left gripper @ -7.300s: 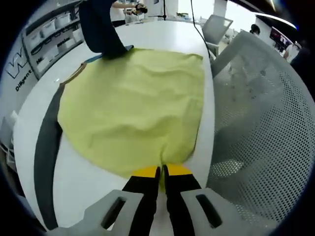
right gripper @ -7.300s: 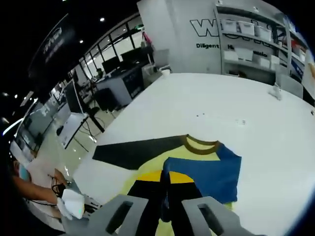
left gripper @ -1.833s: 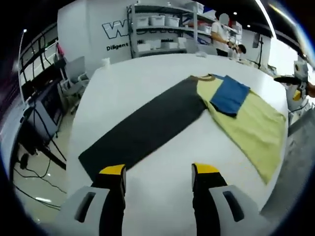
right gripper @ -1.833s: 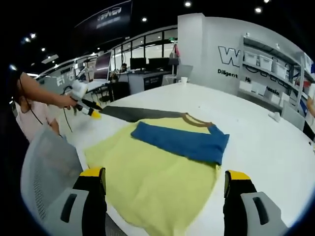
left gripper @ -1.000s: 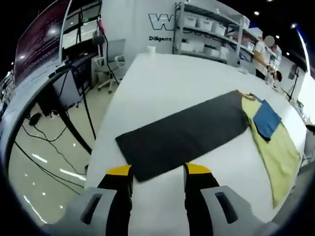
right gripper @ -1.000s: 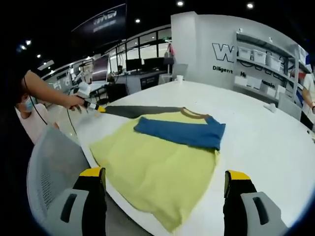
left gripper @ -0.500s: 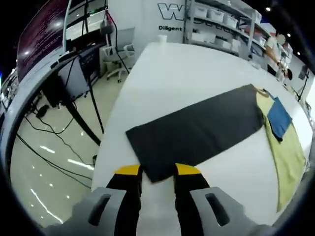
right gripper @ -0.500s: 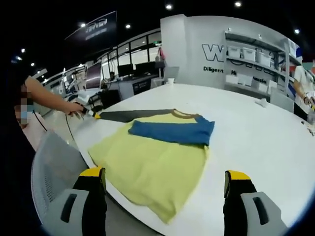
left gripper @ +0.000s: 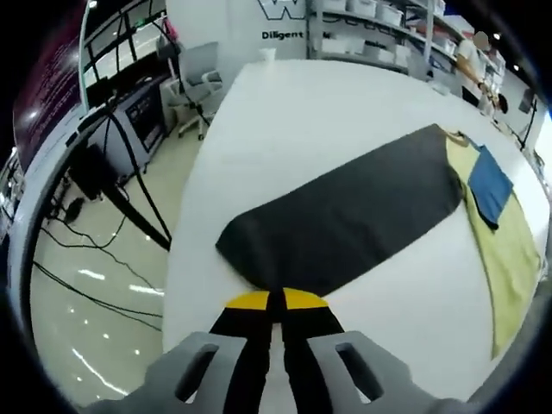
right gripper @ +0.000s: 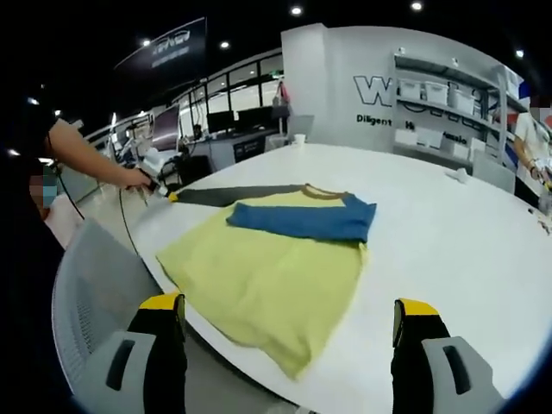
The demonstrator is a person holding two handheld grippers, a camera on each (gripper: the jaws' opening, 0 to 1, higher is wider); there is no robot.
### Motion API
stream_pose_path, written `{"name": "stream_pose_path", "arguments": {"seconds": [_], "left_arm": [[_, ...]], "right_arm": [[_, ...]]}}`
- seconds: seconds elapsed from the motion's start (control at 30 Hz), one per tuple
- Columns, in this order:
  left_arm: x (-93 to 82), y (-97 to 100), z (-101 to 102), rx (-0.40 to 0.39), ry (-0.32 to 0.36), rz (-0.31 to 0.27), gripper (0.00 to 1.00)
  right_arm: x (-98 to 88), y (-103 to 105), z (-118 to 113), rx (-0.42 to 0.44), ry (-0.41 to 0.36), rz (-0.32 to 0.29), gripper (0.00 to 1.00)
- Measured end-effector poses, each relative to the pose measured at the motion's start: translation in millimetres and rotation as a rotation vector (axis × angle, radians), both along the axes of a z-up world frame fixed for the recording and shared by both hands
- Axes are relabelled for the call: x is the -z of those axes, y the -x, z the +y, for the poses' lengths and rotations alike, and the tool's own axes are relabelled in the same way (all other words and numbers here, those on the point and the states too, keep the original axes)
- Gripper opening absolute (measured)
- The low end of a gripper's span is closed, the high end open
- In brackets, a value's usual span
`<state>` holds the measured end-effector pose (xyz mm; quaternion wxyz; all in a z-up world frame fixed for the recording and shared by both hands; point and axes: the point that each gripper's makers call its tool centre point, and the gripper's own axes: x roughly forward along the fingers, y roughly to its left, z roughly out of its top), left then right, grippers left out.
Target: Fold the garment on the visible template until the final outline fits inside the template.
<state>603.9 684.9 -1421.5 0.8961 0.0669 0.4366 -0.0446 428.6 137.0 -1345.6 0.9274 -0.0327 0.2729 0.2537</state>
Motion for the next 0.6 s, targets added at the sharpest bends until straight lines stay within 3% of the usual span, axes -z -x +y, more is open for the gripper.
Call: {"name": "stream_pose_path", "arguments": {"seconds": [0.17,0.27,0.37,0.6], "left_arm": [[-27.2,-22.3,-7,0.000,0.049,-0.091,0.02],[-52.2,-42.2,-19,0.076,0.044,-0.151,0.02],[-81.4,-61.5,-37,0.112,0.085,-0.208,0.02],[-126.2,-88.6,-86,0.189,0.167,-0.292,0.02]], "right_arm": [[-2.1,1,-5,0.009,0.005,-0.015,0.99],[-1.8,1,-8,0.006,0.019,-0.017,0.99],[-2.7,0,-9,0.016,0.003,-0.021,0.99],[-1.5,2,-10,0.027,-0.008,-0.022,0.99]]}}
